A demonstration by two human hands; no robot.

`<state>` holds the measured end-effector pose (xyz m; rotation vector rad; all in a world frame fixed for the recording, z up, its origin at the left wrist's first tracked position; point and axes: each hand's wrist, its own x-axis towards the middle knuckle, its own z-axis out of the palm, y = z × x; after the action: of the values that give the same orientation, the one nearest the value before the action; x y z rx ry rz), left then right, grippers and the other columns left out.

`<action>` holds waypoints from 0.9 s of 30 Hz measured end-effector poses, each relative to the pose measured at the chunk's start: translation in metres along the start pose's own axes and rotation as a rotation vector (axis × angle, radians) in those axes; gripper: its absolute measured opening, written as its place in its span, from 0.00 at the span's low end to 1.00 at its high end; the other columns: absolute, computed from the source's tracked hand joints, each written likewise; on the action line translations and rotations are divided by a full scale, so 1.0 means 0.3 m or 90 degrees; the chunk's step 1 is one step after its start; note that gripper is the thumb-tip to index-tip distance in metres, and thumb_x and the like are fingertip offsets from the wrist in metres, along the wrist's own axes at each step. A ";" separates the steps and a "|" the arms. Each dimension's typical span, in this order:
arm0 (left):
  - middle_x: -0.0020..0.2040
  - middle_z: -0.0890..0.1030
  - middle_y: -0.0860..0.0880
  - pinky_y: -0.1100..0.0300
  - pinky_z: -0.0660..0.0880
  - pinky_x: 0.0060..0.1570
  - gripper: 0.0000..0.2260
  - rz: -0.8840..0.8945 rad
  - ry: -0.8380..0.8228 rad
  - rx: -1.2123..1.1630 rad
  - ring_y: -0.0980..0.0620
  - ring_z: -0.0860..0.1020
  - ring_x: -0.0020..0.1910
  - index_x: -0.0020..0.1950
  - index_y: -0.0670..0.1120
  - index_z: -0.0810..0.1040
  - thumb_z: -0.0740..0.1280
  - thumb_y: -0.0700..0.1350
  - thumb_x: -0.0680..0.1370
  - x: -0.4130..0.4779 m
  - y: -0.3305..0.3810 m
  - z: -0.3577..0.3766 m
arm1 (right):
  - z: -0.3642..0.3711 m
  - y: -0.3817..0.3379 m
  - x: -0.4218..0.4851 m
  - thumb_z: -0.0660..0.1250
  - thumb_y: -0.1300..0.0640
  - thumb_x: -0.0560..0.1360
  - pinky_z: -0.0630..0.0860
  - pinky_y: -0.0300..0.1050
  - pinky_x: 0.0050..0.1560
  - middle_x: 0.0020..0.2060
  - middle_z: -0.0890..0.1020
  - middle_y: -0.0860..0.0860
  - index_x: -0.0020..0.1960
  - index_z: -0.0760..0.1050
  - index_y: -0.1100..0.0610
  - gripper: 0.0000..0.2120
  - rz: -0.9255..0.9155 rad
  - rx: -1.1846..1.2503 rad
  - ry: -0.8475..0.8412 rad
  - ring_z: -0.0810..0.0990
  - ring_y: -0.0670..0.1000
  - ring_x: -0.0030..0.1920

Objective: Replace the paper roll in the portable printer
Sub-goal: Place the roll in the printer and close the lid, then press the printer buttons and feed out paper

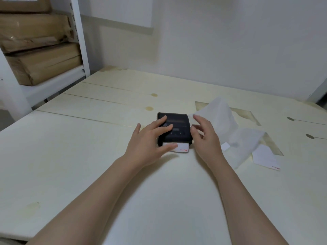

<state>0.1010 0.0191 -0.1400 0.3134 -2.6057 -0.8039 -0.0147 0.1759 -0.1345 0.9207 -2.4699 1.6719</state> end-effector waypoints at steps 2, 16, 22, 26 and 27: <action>0.75 0.65 0.63 0.47 0.58 0.75 0.18 -0.014 0.042 -0.084 0.64 0.66 0.70 0.66 0.59 0.77 0.68 0.59 0.76 0.006 0.001 0.007 | 0.012 0.000 0.021 0.59 0.55 0.82 0.71 0.32 0.60 0.70 0.70 0.44 0.75 0.64 0.50 0.21 0.049 0.030 -0.043 0.73 0.40 0.63; 0.66 0.77 0.56 0.62 0.72 0.62 0.28 -0.176 -0.030 -0.364 0.58 0.75 0.66 0.68 0.51 0.75 0.78 0.49 0.70 0.095 -0.072 0.003 | 0.024 0.008 0.073 0.63 0.41 0.78 0.77 0.44 0.59 0.64 0.77 0.50 0.71 0.66 0.49 0.25 0.196 0.102 -0.060 0.79 0.48 0.60; 0.66 0.78 0.59 0.59 0.67 0.69 0.26 -0.123 -0.098 -0.409 0.62 0.72 0.68 0.69 0.58 0.74 0.74 0.42 0.74 0.066 -0.072 -0.026 | -0.013 -0.033 0.062 0.69 0.47 0.76 0.79 0.32 0.45 0.53 0.80 0.46 0.58 0.72 0.50 0.14 0.152 0.129 -0.050 0.81 0.43 0.50; 0.62 0.81 0.54 0.60 0.72 0.62 0.28 -0.143 -0.024 -0.395 0.58 0.78 0.62 0.73 0.60 0.69 0.73 0.45 0.75 0.056 -0.038 -0.016 | 0.004 -0.029 0.055 0.72 0.47 0.73 0.80 0.55 0.59 0.53 0.82 0.49 0.56 0.76 0.51 0.15 0.185 0.205 0.024 0.83 0.51 0.54; 0.63 0.80 0.53 0.58 0.72 0.62 0.30 -0.180 0.025 -0.399 0.56 0.78 0.62 0.74 0.59 0.66 0.73 0.48 0.75 0.056 -0.028 -0.004 | 0.012 -0.034 0.052 0.73 0.46 0.72 0.80 0.56 0.59 0.55 0.83 0.51 0.58 0.76 0.52 0.18 0.198 0.235 0.052 0.83 0.52 0.55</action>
<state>0.0872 0.0063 -0.1388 0.5016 -2.1510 -1.6276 -0.0216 0.1630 -0.1223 0.4825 -2.3913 2.2678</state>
